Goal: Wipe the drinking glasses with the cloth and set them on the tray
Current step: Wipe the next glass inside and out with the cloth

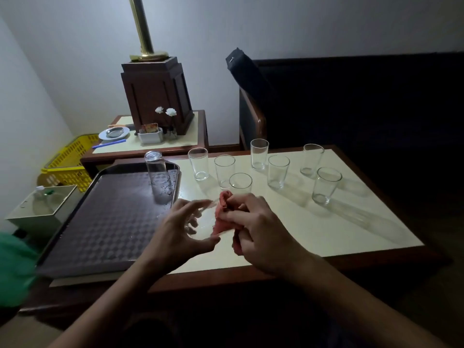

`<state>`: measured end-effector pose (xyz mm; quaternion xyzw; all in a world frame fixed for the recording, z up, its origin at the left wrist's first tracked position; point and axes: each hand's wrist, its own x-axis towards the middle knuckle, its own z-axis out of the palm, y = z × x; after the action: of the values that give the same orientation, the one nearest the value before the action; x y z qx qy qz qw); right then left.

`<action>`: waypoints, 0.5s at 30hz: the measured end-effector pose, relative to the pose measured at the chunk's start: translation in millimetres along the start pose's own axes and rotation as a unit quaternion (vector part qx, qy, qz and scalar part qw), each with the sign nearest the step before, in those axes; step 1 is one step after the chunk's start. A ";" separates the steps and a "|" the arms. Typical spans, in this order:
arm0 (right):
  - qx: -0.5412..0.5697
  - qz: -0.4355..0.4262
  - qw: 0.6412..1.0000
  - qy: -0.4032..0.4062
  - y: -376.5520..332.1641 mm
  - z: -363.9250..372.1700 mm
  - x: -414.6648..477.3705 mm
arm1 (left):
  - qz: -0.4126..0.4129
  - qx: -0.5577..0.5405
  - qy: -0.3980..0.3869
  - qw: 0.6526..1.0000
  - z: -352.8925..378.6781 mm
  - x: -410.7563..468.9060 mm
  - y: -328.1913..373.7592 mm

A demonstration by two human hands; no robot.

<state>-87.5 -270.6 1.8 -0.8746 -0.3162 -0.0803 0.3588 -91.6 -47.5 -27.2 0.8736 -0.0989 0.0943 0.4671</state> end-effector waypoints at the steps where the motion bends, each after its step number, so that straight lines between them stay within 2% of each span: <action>1: 0.037 0.025 0.999 -0.028 -1.1 -5.2 -3.0 | -0.006 -0.011 -0.005 1.000 -4.8 -5.2 4.4; 3: 0.140 0.050 0.987 -0.054 -4.7 -18.8 -9.9 | -0.036 -0.056 -0.020 0.998 -12.0 -15.9 13.4; 6: 0.216 0.064 0.974 0.036 -12.8 -38.6 -20.1 | -0.067 -0.122 -0.028 0.990 -20.6 -30.5 32.7; 9: 0.171 0.115 0.975 0.083 -16.9 -53.1 -25.5 | -0.051 -0.162 -0.025 0.985 -27.6 -41.8 58.6; 12: 0.221 0.179 0.958 0.040 -24.4 -60.9 -32.2 | -0.039 -0.155 -0.011 0.987 -35.2 -48.3 81.3; 15: 0.173 0.144 0.970 0.088 -38.5 -60.5 -40.9 | -0.039 -0.157 0.024 0.987 -37.1 -53.3 93.8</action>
<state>-138.0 -311.0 53.1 -0.8251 -0.1633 -0.0484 0.5388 -170.1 -63.1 54.2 0.7903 -0.0675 0.0802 0.6037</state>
